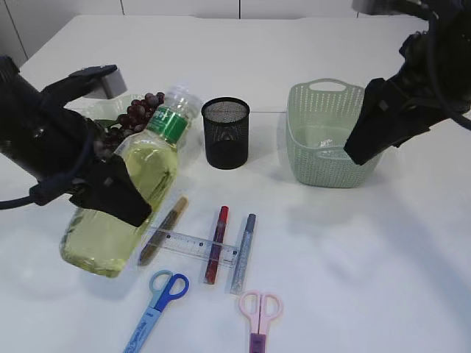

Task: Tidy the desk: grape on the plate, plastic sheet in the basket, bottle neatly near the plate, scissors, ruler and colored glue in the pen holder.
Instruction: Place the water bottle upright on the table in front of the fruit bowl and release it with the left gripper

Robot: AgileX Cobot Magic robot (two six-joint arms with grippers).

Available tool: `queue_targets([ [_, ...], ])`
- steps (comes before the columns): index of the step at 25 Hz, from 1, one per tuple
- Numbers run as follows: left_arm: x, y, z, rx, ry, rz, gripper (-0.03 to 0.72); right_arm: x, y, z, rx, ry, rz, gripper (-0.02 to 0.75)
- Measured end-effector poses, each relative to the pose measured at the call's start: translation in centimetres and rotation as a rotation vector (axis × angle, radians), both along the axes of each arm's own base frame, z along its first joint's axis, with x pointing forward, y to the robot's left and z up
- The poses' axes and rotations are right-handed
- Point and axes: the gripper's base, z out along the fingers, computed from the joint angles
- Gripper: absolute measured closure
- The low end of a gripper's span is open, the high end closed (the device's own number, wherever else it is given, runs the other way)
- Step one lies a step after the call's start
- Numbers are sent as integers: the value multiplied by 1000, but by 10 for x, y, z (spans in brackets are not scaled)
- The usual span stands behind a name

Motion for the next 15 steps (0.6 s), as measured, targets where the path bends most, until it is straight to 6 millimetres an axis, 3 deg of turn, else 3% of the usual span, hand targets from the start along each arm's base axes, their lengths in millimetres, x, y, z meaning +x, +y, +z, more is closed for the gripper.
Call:
queue_targets([
  [9,1,23,-5,167,120,218,276,1,-6,-1,-65,-1,-32,153],
  [15,6,49,-8,272,181,413,276,2,-9,-2,-99,-3,-52,153],
])
